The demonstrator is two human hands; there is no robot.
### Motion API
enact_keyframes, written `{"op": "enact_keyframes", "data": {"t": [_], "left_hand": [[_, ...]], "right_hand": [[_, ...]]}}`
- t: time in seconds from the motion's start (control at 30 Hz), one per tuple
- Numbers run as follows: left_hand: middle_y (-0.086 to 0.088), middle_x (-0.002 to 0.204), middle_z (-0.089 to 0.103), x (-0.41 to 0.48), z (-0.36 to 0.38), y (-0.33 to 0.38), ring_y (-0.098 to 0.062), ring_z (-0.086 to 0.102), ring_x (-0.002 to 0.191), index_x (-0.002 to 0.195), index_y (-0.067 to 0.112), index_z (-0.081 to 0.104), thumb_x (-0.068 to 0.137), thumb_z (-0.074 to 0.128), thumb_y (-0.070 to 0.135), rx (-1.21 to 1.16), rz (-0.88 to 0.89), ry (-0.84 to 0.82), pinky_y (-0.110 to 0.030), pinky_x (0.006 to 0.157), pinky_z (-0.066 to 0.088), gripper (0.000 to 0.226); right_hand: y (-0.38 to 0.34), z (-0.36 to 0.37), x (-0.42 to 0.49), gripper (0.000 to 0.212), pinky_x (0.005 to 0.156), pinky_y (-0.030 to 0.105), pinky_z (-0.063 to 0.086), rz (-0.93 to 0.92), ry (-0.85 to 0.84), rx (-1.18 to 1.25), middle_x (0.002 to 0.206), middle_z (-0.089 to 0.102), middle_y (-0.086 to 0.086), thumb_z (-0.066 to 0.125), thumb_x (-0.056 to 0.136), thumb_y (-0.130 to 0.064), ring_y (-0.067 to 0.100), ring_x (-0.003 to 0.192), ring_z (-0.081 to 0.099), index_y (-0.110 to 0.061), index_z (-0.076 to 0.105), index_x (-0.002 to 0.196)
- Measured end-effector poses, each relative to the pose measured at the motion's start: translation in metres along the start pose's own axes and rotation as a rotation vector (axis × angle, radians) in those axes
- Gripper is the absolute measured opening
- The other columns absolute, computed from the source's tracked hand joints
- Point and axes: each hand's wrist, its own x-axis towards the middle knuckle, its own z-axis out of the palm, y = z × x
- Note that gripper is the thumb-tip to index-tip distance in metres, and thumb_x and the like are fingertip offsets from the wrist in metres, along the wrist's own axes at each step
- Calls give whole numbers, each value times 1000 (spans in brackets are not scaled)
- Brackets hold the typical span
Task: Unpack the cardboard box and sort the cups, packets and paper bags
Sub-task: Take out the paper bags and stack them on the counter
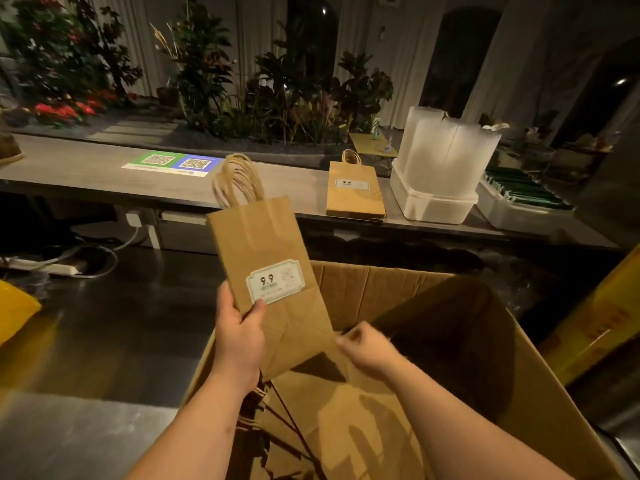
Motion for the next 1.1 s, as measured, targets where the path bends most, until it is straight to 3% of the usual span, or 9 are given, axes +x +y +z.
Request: {"op": "enact_keyframes", "data": {"t": [0.1,0.23,0.37,0.47,0.53,0.67,0.77,0.9,1.1], "left_hand": [[13,129,63,2,0,-2,-17,60,122,128,56,46,105,53,16,-11,27,47,-55,100,52,47],[15,127,63,1,0,-5,-13,60,121,135,49,44,105,52,14,20,38,44,-50,99,52,47],[14,125,64,1,0,-5,-13,61,119,137,44,45,105,52,14,34,35,36,-46,95,54,44],[13,127,63,4,-1,-7,-12,61,118,141,43,42,106,51,14,17,25,33,-42,92,54,46],[12,129,62,4,-2,-8,-13,60,120,140,44,42,105,52,14,10,17,30,-46,95,54,46],[11,128,63,3,-1,-8,-15,61,121,128,46,46,105,52,13,29,7,17,-50,99,54,40],[11,126,64,2,0,-8,-15,62,119,119,51,49,105,53,13,29,-4,-16,-44,94,56,41],[12,130,62,-2,0,-9,-12,60,120,138,43,44,105,53,14,52,-57,-108,-40,96,53,45],[13,134,60,-11,3,-4,-13,56,126,137,50,46,106,50,15,74,-95,-236,-48,106,49,47]], "right_hand": [[38,23,8,74,96,33,55,111,-238,-399,135,61,3,77,84,-53,20,117,62,-19,49,143],[43,41,16,74,98,38,56,104,-244,-457,128,64,1,85,77,-48,21,115,64,-23,52,138],[43,33,25,54,90,33,60,106,-110,-254,115,65,-2,83,83,-24,14,101,66,-23,58,131],[43,9,22,56,90,30,56,134,-58,-52,130,61,2,72,92,-12,19,115,63,-20,50,144],[42,-14,9,50,82,30,57,104,-97,66,128,63,1,67,97,-14,20,116,64,-24,52,143],[34,-64,-27,6,85,40,60,-34,-50,120,100,72,3,68,97,-25,19,92,71,-21,68,101],[16,-85,-57,6,87,44,61,-146,-37,346,97,75,4,64,100,-19,21,90,74,-17,70,100],[-29,-75,-85,8,71,29,61,-330,193,576,94,74,-3,61,101,-20,13,87,73,-20,68,102],[-77,-6,-77,8,88,34,59,-468,217,287,110,61,-22,59,98,-49,7,102,62,-42,59,103]]}}
